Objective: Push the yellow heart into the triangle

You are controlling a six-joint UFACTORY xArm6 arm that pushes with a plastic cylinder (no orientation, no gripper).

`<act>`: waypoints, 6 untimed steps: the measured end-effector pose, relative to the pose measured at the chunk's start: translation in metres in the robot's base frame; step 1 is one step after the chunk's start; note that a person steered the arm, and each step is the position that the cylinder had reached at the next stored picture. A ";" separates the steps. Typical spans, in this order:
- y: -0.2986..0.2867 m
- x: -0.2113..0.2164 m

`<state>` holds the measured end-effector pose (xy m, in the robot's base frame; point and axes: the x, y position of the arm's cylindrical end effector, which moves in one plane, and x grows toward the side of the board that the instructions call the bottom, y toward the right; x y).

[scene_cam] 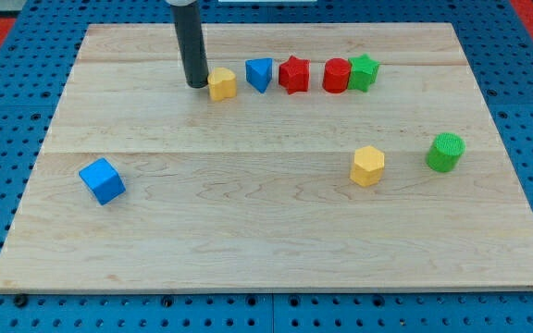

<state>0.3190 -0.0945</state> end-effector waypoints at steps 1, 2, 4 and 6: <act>-0.024 0.024; -0.014 0.033; 0.023 0.001; 0.080 0.099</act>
